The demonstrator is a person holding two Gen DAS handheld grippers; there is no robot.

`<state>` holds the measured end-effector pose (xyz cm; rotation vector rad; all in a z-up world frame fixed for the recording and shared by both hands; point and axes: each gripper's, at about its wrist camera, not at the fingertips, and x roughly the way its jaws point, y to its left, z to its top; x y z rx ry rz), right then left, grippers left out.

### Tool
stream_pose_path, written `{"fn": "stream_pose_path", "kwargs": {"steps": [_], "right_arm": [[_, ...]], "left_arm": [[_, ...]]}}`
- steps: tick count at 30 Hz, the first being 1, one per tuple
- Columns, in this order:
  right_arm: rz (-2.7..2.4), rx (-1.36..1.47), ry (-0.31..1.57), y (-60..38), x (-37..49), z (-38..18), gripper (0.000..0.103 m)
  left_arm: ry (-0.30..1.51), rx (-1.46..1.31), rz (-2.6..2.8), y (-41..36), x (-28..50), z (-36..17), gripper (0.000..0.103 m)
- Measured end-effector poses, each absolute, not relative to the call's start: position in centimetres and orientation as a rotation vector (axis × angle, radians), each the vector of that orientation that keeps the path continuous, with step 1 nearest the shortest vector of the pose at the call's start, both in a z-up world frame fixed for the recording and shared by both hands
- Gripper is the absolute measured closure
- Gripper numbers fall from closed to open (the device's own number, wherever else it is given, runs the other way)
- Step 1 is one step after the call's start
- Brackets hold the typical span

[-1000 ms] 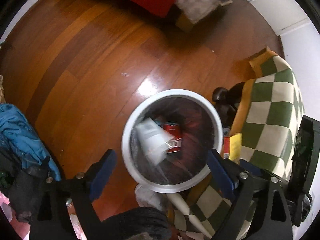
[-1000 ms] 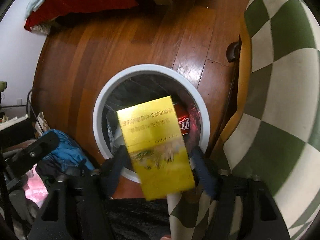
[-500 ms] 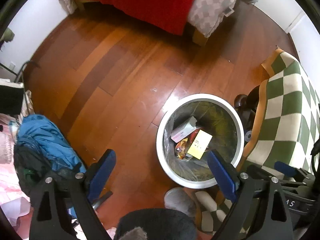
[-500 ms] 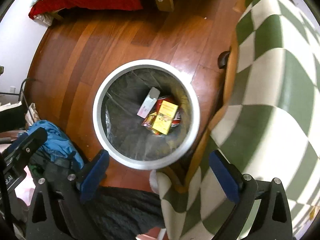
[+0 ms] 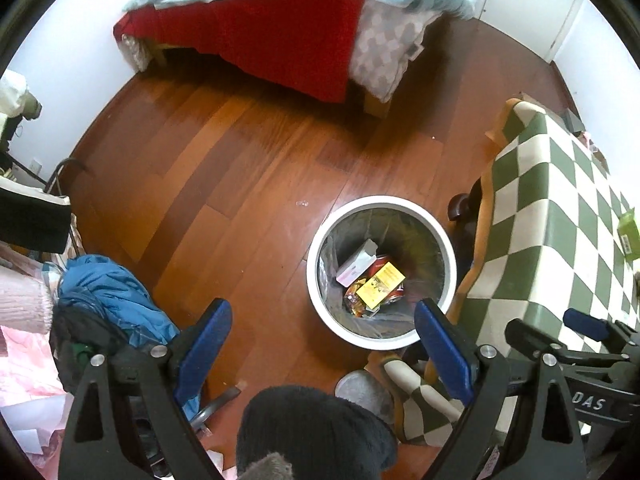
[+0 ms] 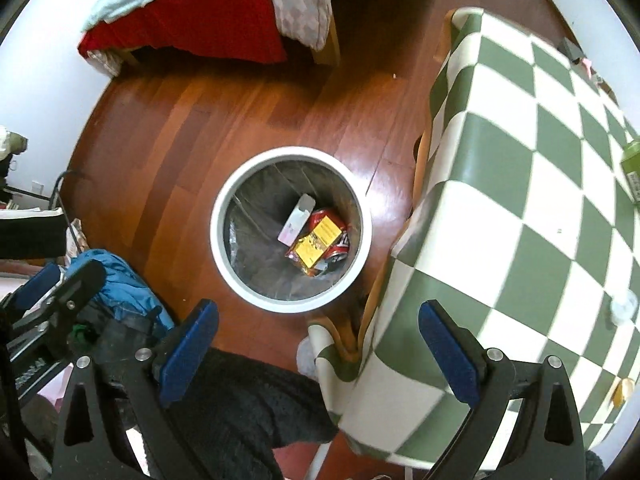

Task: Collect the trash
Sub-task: 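Pull both tools back from the bin toward the table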

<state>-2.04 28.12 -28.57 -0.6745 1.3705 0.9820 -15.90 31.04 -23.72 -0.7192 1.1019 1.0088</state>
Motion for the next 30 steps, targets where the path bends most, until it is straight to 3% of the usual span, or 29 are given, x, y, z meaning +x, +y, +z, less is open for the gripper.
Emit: {"fn": "stream_pose_path", "kwargs": {"steps": [18,25,30], "right_arm": [[1.121,-0.358,1.305,17.4,-0.1,-15.5,0.002],[1.007,-0.197,1.316,8.7,5.4,-13.8,0.001],[0.766,-0.125,1.336,0.5,12.5,-16.2,0.001]], "left_arm": [[0.960,-0.590,1.012,23.2,-14.5,-12.8,0.010],[0.977,-0.519,0.938,19.4,-9.0,-13.2,0.010],[1.051,-0.456,0.814,15.6,-1.5,-16.6,0.010]]}}
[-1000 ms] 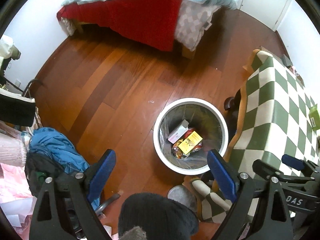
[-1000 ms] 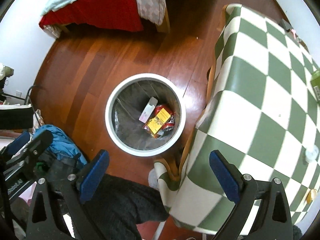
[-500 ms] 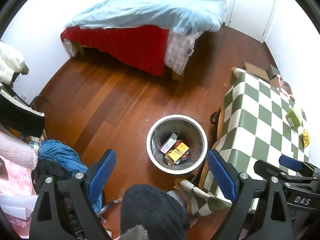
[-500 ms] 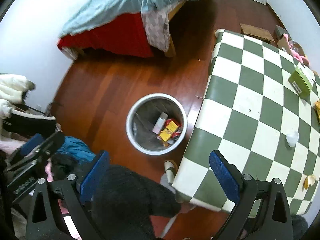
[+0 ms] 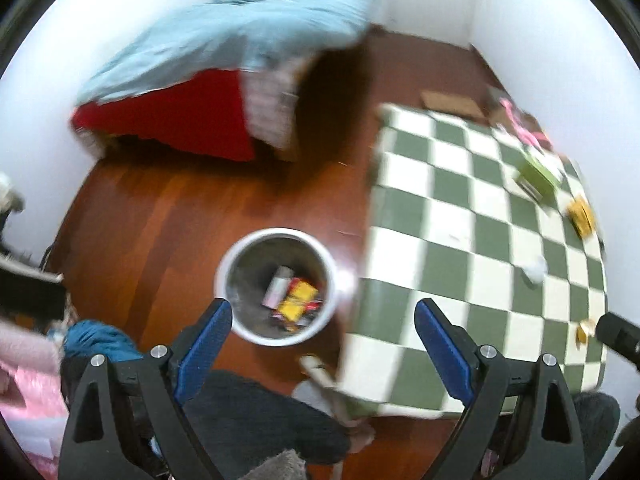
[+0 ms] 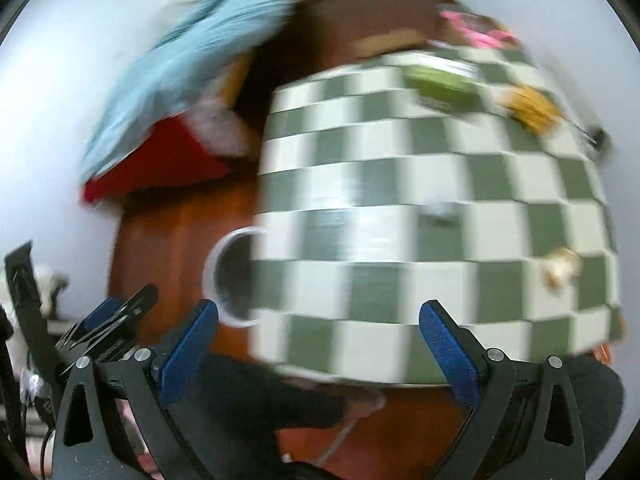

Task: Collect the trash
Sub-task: 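Pull both tools back from the bin toward the table, then grasp the clear plastic cup with left tool while right tool grasps orange peel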

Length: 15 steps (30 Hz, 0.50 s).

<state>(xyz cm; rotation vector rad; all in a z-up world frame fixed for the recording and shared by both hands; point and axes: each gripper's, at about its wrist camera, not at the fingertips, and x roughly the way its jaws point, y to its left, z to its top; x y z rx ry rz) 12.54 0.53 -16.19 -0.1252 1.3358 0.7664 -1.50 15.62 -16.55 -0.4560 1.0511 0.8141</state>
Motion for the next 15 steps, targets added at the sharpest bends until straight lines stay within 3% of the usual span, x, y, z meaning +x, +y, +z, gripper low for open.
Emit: {"fn": "stream_pose_path", "kwargs": {"steps": [9,12,15], "right_arm": [[0.359,0.094,1.436,-13.1,25.0,-25.4,0.003],[0.306,0.171,1.473,-15.6,27.2,-28.2,0.026],[0.281,0.218,1.480,-17.1,28.5,-29.9,0.030]], "left_arm": [[1.209,-0.331,0.552,8.2,12.3,-23.1,0.010],[1.239,-0.299,0.486,6.4,15.8,-24.7,0.010],[1.273,-0.297,0.420,5.3,18.8,-26.2,0.011]]}}
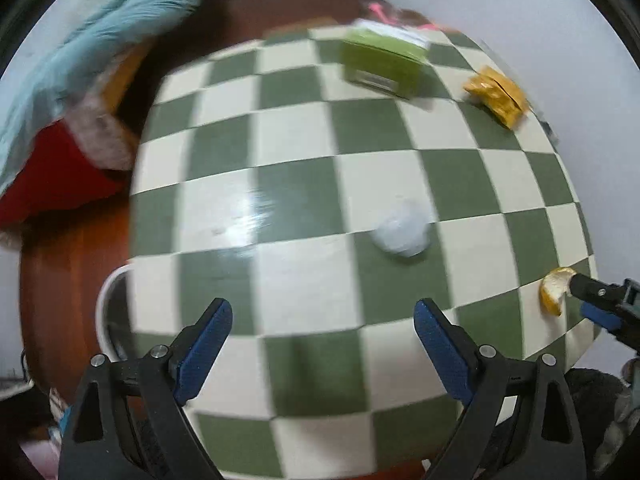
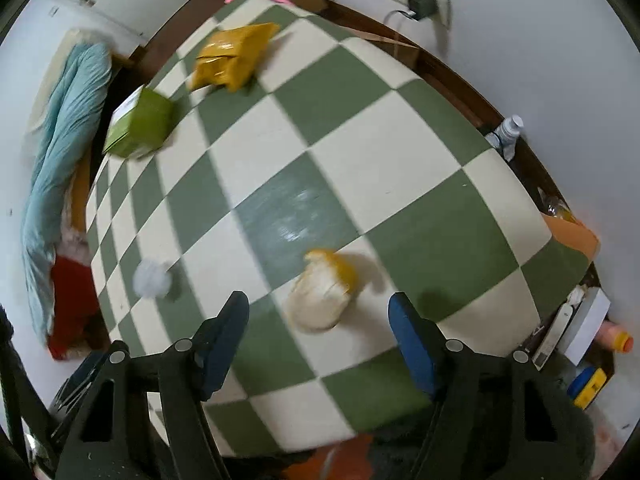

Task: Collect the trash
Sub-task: 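Grasp the clear plastic cup with left tool while right tool grasps orange peel, then carry cup and peel over the white bin and open both tools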

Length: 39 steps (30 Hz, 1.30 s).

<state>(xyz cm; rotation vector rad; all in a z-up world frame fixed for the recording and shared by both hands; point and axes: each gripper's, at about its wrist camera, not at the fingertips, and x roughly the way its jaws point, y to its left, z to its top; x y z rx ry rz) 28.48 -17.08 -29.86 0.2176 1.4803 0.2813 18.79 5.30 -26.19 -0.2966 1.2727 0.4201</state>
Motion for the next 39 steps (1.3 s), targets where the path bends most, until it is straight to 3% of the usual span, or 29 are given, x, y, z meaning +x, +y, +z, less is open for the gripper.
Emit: {"fn": "stream_pose_path", "kwargs": {"steps": [10,13,14,17,19,21,30,39], "right_arm": [[0.300,0.222,1.487,-16.7,29.8,-32.3,0.046],[0.317,0.196,1.473,-15.9,29.6,-32.2,0.061],[0.315,0.182,1.472,-15.7,29.6,-32.3,0.062],[0.322,0.154,1.466,-15.2,29.4,-32.4,0.076],[0.325,0.140,1.462,-15.0,29.3,-32.4,0.083],[0.330,0.140,1.465,-14.9,29.2,-32.5,0.088],[0.363,0.113,1.433,-14.3,28.5,-31.2,0.092],[0.461,0.092,1.347,-12.1,27.0,-25.8,0.092]], "left_arm": [[1.313,-0.269,0.324,3.8,24.4,-29.4,0.013],[1.319,-0.258,0.319,3.8,24.9,-29.9,0.020],[1.320,-0.255,0.318,3.7,25.0,-30.0,0.021],[1.326,-0.240,0.315,3.4,25.4,-30.5,0.034],[1.331,-0.239,0.313,3.3,25.6,-30.7,0.053],[1.330,-0.244,0.308,3.3,25.7,-30.8,0.063],[1.267,-0.239,0.325,3.3,25.1,-29.1,0.063],[1.148,-0.224,0.379,5.2,22.0,-23.4,0.063]]}}
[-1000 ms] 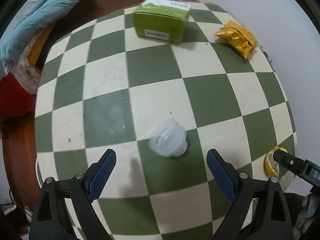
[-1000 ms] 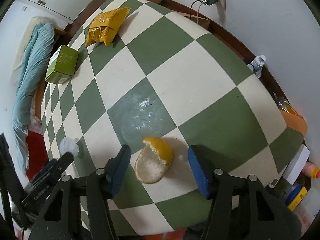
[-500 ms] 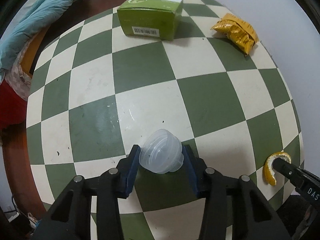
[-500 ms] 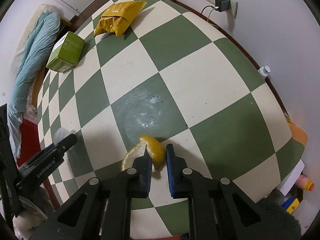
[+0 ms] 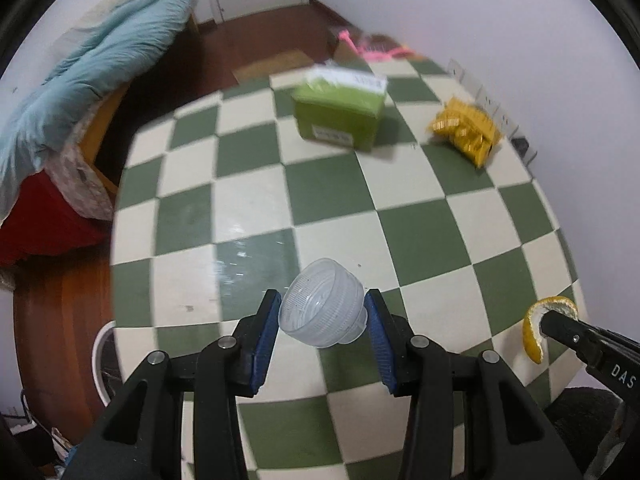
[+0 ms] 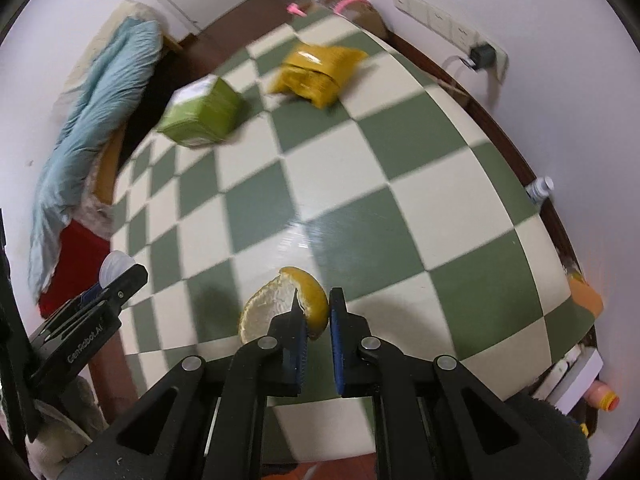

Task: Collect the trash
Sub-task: 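Carry cup and peel over the white bin and open both tools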

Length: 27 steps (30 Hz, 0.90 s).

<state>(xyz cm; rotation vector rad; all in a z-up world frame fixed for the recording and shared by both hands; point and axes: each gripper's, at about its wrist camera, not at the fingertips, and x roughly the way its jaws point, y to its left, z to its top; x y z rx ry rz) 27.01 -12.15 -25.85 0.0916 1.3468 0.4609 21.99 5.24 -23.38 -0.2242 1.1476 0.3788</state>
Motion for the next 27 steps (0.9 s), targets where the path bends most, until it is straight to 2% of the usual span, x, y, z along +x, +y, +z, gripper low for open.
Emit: {"fn": "stream_pose_path", "kwargs": {"steps": [12,16,22,27], "right_arm": [[0.769,0.003,1.202,-1.2,20.7,-14.8,0.092],[0.879,-0.034,1.194,3.9,17.5,-13.0,0.092],[1.025,-0.150,1.260,13.9,11.1,-15.6,0.092],[1.072,-0.305,1.353,22.4,6.6,-21.9,0.093]], "left_arm": [[0.938,-0.273,0.526,12.8,12.6,-12.4,0.063],[0.895,-0.298,0.601,16.3,8.1,-10.1,0.063],[0.895,-0.417,0.718,22.9,0.0,-10.8,0.064],[0.982,-0.600,0.791,29.6,-6.3,-16.9,0.064]]}}
